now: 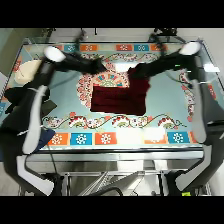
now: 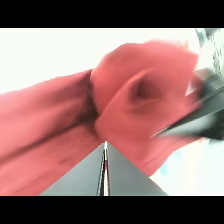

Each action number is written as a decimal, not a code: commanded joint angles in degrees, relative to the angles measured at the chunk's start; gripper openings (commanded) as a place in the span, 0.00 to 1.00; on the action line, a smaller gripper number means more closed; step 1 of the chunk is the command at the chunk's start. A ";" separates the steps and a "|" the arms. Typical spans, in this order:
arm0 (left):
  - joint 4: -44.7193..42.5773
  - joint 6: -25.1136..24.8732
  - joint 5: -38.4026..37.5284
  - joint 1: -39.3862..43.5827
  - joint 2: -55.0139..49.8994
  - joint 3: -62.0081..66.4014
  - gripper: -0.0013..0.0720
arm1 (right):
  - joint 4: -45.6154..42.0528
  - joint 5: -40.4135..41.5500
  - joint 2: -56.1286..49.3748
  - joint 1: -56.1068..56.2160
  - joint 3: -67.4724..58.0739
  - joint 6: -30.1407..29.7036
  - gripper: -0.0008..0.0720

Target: Fold the shirts.

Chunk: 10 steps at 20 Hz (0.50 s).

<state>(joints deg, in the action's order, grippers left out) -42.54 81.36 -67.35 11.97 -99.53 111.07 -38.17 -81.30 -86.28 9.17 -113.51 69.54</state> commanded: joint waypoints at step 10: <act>0.63 -6.38 -9.22 -14.23 7.67 0.02 0.04 | -7.58 15.78 -8.50 16.81 -0.24 7.26 0.61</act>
<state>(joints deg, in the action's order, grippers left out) -42.13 75.96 -74.85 0.03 -92.16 111.07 -44.73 -64.36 -97.71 27.81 -113.65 75.48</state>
